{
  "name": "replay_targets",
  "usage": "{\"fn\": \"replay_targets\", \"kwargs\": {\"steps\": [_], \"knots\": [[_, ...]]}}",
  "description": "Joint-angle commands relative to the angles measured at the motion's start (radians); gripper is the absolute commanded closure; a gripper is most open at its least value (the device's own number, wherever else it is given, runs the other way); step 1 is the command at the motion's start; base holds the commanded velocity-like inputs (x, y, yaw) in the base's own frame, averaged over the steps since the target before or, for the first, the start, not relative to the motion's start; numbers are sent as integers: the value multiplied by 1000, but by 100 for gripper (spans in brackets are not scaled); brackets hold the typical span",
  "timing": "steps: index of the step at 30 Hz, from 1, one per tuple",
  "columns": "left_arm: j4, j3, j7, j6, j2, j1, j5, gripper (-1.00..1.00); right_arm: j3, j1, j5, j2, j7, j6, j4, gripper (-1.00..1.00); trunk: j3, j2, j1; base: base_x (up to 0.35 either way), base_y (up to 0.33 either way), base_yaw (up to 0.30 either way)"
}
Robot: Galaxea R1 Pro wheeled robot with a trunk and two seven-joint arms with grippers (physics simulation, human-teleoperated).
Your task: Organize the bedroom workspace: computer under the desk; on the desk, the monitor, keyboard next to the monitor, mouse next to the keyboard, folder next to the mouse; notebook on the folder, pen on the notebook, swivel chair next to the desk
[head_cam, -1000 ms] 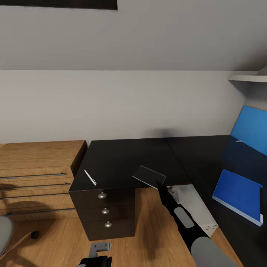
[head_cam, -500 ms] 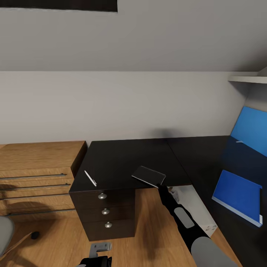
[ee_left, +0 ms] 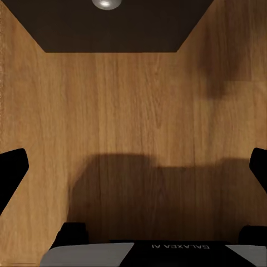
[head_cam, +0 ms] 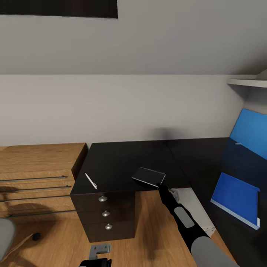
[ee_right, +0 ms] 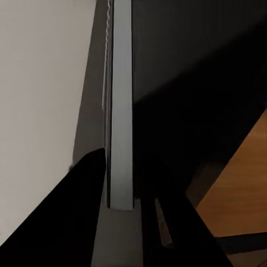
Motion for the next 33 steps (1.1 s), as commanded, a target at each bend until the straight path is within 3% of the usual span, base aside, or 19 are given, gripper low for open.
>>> {"fn": "replay_targets", "kwargs": {"steps": [1, 9, 14, 20, 23, 27, 33], "knots": [[0, -2, 10, 2, 0, -1, 10, -100, -6, -1, -11, 0, 6, 10, -1, 100, 2, 7, -4, 0, 0, 0], [9, -4, 11, 2, 0, -1, 11, -100, -6, -1, -10, -1, 3, 9, -41, 100, 27, 63, -35, 0, 0, 0], [23, -3, 12, 0, -20, -1, 9, -100, -7, 20, -8, -2, -12, 9, -115, 100, 43, 98, -54, 0, 0, 0], [27, -2, 11, -1, -29, -1, 8, -100, -12, 150, -9, -3, -173, 10, -401, 100, 52, 119, -65, 0, 0, 0], [27, 0, 11, -1, -29, -1, 7, -100, -59, 226, -12, 0, -265, 13, -557, 100, 52, 119, -65, 0, 0, 0], [30, 1, 5, -3, -30, -1, 9, -100, -86, 255, -30, 1, -288, 14, -615, 100, 52, 119, -65, 0, 0, 0], [40, 4, 3, -4, -30, -1, 8, -100, -94, 263, -44, 1, -296, 12, -628, 100, 52, 119, -65, -121, 0, 0]]}}
